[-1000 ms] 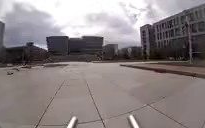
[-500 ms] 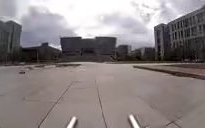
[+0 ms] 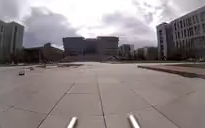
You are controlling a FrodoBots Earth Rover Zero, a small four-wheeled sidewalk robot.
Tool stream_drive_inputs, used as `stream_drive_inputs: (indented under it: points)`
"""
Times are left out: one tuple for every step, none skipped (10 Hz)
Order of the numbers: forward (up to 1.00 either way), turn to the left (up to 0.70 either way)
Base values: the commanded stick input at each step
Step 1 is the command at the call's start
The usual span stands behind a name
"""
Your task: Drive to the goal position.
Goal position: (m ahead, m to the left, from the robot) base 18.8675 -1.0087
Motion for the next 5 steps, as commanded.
stream_drive_inputs:
  points:
    - [0.70, 0.04]
    - [0.70, 0.04]
    - [0.70, 0.04]
    - [0.70, 0.04]
    - [0.70, 0.04]
